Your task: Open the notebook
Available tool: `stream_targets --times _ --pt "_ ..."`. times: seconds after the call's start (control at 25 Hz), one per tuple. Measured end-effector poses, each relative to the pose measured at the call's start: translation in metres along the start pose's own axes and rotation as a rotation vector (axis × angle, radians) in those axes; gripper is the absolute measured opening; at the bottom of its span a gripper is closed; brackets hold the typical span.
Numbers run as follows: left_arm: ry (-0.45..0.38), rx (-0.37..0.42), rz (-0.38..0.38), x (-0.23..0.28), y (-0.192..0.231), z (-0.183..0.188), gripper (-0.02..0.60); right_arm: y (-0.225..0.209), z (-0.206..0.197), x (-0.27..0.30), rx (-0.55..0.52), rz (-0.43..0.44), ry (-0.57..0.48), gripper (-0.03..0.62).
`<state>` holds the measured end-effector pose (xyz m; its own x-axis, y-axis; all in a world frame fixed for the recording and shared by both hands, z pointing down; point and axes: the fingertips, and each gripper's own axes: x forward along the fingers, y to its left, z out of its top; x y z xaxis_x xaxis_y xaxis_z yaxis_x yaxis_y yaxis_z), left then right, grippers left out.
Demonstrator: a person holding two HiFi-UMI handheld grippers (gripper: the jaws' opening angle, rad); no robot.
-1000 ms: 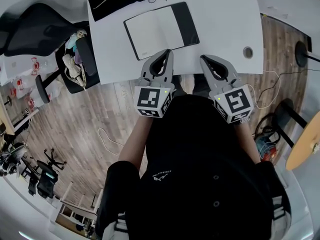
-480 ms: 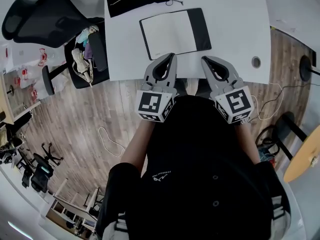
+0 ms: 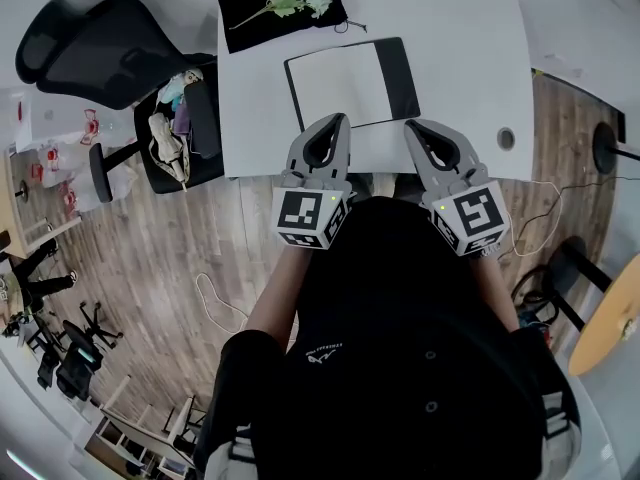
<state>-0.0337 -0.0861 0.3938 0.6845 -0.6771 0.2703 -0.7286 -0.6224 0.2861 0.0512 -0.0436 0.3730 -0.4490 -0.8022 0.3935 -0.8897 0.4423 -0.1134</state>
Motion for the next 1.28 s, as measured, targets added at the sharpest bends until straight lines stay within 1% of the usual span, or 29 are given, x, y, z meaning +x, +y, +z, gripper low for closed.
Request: stream_targets --times 0.2,0.56,0.76,0.88,1.12,1.28 --pt "-0.030 0.020 -0.006 0.003 -0.001 0.014 0.006 -0.005 0.012 -0.005 -0.006 -0.020 -0.027 0.006" --pt "-0.084 0.056 -0.012 0.003 -0.006 0.048 0.006 -0.009 0.049 -0.013 -0.038 -0.040 -0.113 0.005" --pt "-0.122 0.091 -0.019 0.000 -0.012 0.071 0.006 -0.018 0.070 -0.024 -0.013 -0.061 -0.177 0.005" --pt "-0.153 0.113 -0.036 -0.001 -0.017 0.084 0.006 -0.025 0.080 -0.031 -0.004 -0.078 -0.211 0.005" --pt "-0.192 0.137 -0.025 -0.006 -0.020 0.106 0.006 -0.039 0.100 -0.047 -0.011 -0.118 -0.250 0.005" --pt "-0.213 0.137 -0.027 -0.005 -0.020 0.115 0.006 -0.047 0.113 -0.055 0.034 -0.123 -0.304 0.005"
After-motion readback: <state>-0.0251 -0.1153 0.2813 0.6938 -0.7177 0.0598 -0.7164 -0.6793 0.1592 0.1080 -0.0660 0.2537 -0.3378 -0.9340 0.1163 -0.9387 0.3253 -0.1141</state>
